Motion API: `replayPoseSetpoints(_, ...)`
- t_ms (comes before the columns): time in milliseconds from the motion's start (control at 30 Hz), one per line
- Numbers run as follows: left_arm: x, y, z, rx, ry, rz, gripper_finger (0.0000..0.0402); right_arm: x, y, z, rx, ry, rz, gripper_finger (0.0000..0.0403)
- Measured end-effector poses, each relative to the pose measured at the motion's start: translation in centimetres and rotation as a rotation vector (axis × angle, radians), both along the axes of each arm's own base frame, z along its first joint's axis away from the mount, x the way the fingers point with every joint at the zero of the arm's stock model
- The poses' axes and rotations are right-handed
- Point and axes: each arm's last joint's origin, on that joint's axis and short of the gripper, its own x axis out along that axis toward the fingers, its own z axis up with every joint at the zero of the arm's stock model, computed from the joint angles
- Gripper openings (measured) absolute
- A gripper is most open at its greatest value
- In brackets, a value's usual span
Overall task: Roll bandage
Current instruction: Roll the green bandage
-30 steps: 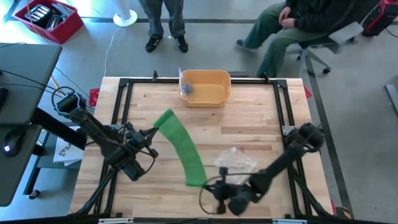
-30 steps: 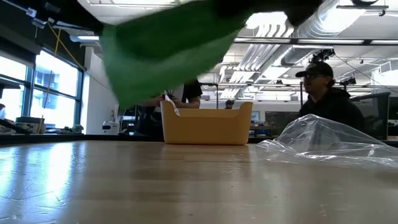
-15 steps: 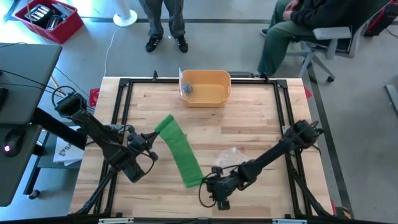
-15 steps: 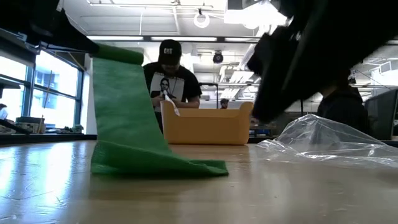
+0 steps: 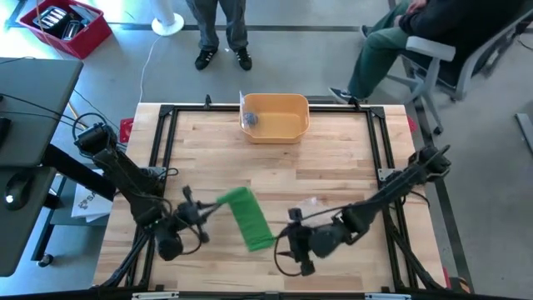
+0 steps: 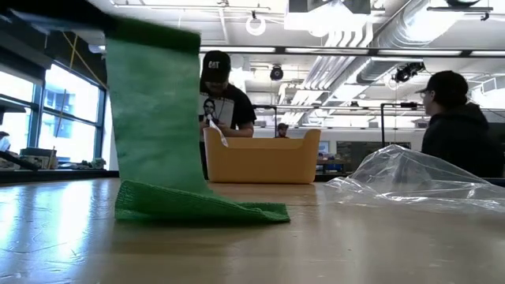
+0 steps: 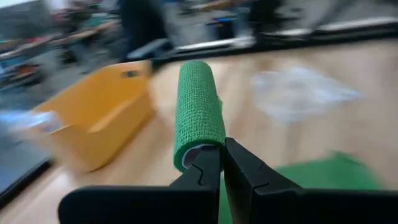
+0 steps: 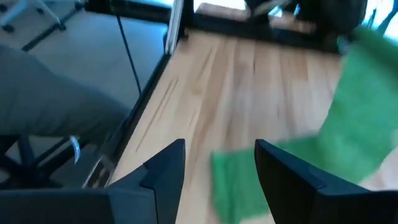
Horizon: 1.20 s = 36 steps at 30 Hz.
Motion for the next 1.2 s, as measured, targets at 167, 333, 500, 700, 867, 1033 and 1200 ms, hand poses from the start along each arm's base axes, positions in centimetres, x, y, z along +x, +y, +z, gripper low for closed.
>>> replayPoseSetpoints(167, 0.3, -2.5, 1.9, 0.047, 0.01, -0.254, 0.0001, 2.3, -2.4, -0.9, 0.036, -0.16, 0.047, 0.0183)
replayPoseSetpoints(333, -0.5, -3.7, 3.0, 0.207, -0.012, -0.313, 0.0001, 3.1, -4.7, -1.6, 0.137, -0.275, -0.08, 0.0183)
replayPoseSetpoints(500, -0.6, -3.8, 3.1, 0.246, -0.006, -0.313, 0.0001, 3.0, -4.9, -1.1, 0.236, -0.378, -0.117, 0.0183)
replayPoseSetpoints(700, -0.3, -3.5, 3.1, 0.246, -0.004, -0.299, 0.0001, 3.1, -4.8, -0.7, 0.289, -0.382, -0.1, 0.0183)
replayPoseSetpoints(867, -0.3, -3.5, 3.0, 0.259, 0.002, -0.303, 0.0001, 3.3, -5.2, -0.7, 0.337, -0.372, -0.121, 0.0183)
replayPoseSetpoints(1033, -0.2, -3.5, 3.0, 0.256, 0.004, -0.318, 0.0001, 3.7, -5.7, -1.0, 0.362, -0.362, -0.141, 0.0183)
replayPoseSetpoints(1200, -0.3, -3.6, 3.0, 0.253, 0.006, -0.329, 0.0001, 4.6, -5.8, -2.0, 0.425, -0.362, -0.092, 0.0183)
